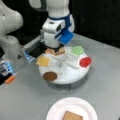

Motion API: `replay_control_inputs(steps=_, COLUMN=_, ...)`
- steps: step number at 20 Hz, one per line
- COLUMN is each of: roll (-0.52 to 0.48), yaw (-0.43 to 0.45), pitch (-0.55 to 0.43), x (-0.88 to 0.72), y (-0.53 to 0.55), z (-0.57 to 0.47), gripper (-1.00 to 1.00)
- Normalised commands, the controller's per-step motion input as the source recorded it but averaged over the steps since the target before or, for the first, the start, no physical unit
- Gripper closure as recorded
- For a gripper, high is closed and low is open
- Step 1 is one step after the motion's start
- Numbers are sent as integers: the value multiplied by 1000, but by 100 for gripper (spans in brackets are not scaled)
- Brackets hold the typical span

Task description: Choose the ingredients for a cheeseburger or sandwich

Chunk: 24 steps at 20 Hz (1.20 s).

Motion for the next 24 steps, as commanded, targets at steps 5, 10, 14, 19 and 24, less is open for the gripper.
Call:
replay_control_inputs(steps=5, roll=303, yaw=-314, pitch=5, x=-15, y=-260, z=41, gripper=-100)
replay_control_inputs(steps=10, roll=393, yaw=-219, pitch=90, x=-48, y=-251, z=36, gripper=-100)
replay_control_inputs(steps=14, roll=475, yaw=-63, pitch=161, x=25, y=-263, z=52, gripper=-100)
replay_control_inputs(steps=19, roll=472, yaw=20, pitch=175, x=125, y=-288, z=71, gripper=-100)
replay_control_inputs(steps=24, roll=427, yaw=83, pitch=159, x=218, y=-302, z=29, gripper=-100)
